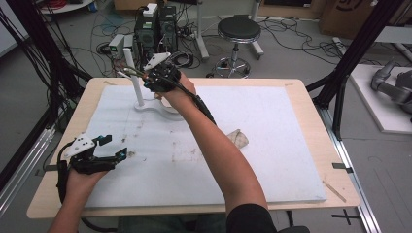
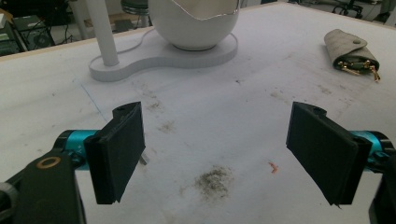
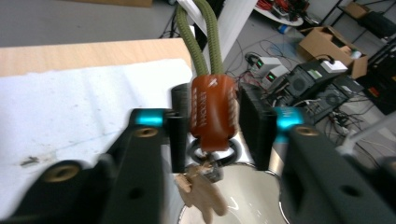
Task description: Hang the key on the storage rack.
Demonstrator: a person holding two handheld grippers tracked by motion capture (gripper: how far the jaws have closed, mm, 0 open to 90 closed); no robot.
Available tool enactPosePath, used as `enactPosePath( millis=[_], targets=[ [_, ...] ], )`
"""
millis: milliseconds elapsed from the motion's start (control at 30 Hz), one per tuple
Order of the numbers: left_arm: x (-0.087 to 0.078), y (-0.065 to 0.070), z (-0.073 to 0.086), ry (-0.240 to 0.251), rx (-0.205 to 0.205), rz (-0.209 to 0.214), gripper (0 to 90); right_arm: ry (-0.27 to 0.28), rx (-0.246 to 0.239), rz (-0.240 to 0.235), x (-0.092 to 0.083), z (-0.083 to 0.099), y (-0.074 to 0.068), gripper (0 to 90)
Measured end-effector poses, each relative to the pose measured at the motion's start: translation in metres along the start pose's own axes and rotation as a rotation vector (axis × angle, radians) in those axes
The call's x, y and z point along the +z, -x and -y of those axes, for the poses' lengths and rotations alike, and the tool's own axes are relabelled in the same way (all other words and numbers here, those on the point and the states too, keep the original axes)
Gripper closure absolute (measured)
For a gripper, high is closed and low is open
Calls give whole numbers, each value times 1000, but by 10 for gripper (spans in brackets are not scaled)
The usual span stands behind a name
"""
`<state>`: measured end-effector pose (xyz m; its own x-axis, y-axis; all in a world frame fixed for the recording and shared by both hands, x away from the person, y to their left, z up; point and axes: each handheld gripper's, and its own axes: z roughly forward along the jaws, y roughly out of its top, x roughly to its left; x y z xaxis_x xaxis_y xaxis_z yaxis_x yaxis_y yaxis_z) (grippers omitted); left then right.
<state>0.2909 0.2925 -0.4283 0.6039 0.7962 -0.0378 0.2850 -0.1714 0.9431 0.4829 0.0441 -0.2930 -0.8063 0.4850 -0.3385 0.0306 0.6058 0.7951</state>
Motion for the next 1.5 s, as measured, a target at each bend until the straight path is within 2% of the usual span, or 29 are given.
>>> enactPosePath(
  millis=[33,100,200,267,300,333,400,433,500,567,600,633,667,700,733,767,800,833,900,967,1067,1100,1167,1200,1233,1267,1300,1500],
  targets=[
    [0,0,0,0,0,0,194,0,0,0,0,0,0,549],
    [0,0,0,-2,0,-1,194,3,13,2,-3,1,0,469],
    [0,0,0,-3,1,-1,194,19,11,7,-8,3,0,440],
    [0,0,0,-1,1,2,194,30,26,11,-16,6,1,405],
    [0,0,0,1,-1,2,194,36,34,4,-25,11,4,386],
    [0,0,0,-1,0,3,194,36,34,4,-25,11,4,386],
    [1,1,-1,2,1,5,194,40,46,8,-36,18,6,378],
    [2,1,-1,2,2,6,194,53,58,17,-47,26,10,366],
    [4,1,-2,3,2,10,194,57,70,26,-58,35,15,346],
    [6,2,-3,1,3,17,194,51,79,28,-64,39,17,334],
    [7,2,-3,3,1,17,194,50,97,38,-74,49,21,319],
    [7,2,-3,3,3,19,194,50,97,38,-74,49,21,319],
    [8,2,-3,1,1,23,194,38,101,38,-80,53,23,305],
    [8,2,-3,1,1,23,194,3,131,26,-89,61,27,279],
    [9,2,-3,3,0,23,194,-6,148,18,-93,65,28,278],
    [9,2,-4,2,1,24,194,-6,148,18,-93,65,28,278],
    [10,2,-4,2,1,23,194,19,149,30,-98,71,28,278],
    [10,1,-4,2,-2,23,194,38,140,58,-109,82,28,278],
    [10,0,-4,2,-1,23,194,31,150,57,-112,86,28,277],
    [11,0,-4,4,-3,23,194,42,171,73,-127,104,30,274],
    [12,-1,-4,-2,-10,19,194,37,192,80,-136,115,31,265],
    [12,-1,-4,-4,-10,20,194,49,191,85,-140,122,31,264],
    [12,0,-4,-5,-11,21,194,28,197,92,-152,139,30,254],
    [12,0,-4,-5,-10,21,194,28,197,92,-152,139,30,254],
    [12,0,-4,-3,-10,21,194,23,215,89,-159,150,29,249],
    [12,0,-4,-3,-10,21,194,23,215,89,-159,150,29,249],
    [12,-1,-4,-3,-8,18,194,35,226,97,-167,160,28,249],
    [11,-1,-4,-1,-9,14,194,50,273,107,-182,180,26,244]
  ],
)
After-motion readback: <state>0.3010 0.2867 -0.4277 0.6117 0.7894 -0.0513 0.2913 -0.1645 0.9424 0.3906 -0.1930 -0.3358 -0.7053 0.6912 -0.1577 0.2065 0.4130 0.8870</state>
